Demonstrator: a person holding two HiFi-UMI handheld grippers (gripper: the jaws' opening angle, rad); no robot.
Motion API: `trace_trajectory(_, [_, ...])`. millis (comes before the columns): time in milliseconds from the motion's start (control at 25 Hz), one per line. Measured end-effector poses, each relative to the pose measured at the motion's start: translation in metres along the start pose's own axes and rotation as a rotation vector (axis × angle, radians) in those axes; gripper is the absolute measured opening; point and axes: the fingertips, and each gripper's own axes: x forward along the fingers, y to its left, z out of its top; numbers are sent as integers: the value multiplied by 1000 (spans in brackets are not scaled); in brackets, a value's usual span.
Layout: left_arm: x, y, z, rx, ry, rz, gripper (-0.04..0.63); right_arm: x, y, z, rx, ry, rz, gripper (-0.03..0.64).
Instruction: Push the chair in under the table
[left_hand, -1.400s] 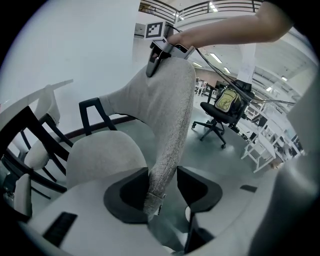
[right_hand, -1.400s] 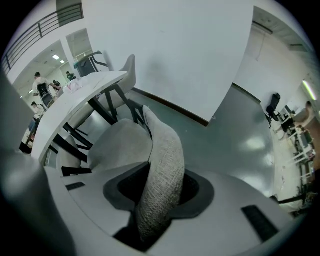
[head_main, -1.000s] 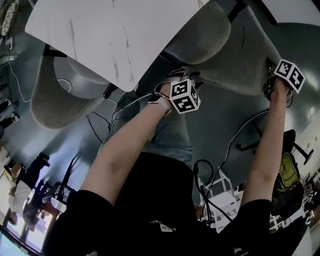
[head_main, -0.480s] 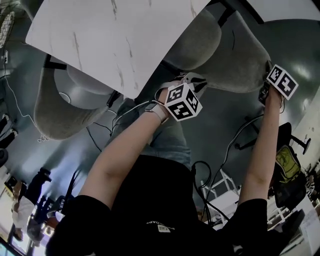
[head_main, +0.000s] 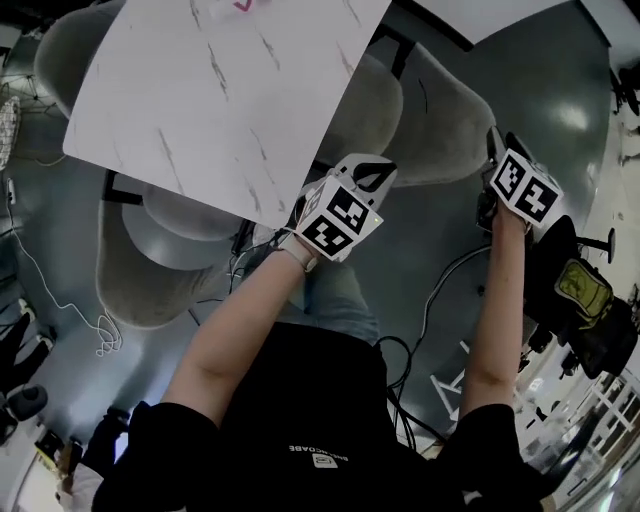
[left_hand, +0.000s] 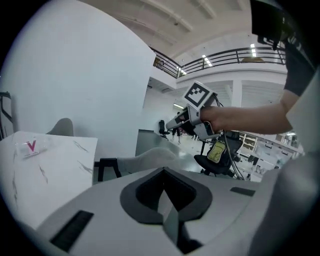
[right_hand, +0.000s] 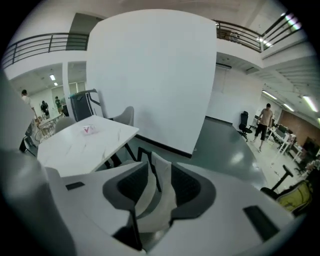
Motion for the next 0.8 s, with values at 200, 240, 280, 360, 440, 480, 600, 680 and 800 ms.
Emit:
trace_trajectory(200, [-33, -30, 46, -30, -81, -83, 6, -84, 24, 8, 58, -102, -38, 58])
trace_trajectory(240, [-38, -40, 55, -15, -87, -113, 5, -102, 27, 10, 77, -125, -46, 48])
trace_trajectory(280, [-43, -50, 63, 5, -88, -141, 5, -120, 30, 12, 96, -147, -52, 41])
trace_trajectory(360, [-54, -73, 74, 49, -91, -186, 5, -154, 36, 13, 129, -183, -55, 34])
trace_trajectory(440, [-65, -94, 85, 90, -107, -216, 5, -186, 41, 10, 157, -213, -53, 29])
trace_trajectory(480, [-69, -104, 91, 106, -119, -228, 5, -202, 43, 9, 171, -230, -51, 28])
trace_trajectory(600, [-81, -129, 111, 139, -141, -270, 5, -244, 46, 7, 216, -288, -53, 25])
trace_trajectory(680, [-87, -144, 123, 162, -149, -312, 5, -268, 47, 5, 244, -329, -60, 23])
trace_trajectory(800, [-98, -165, 136, 192, -166, -367, 5, -298, 49, -1, 266, -376, -72, 21])
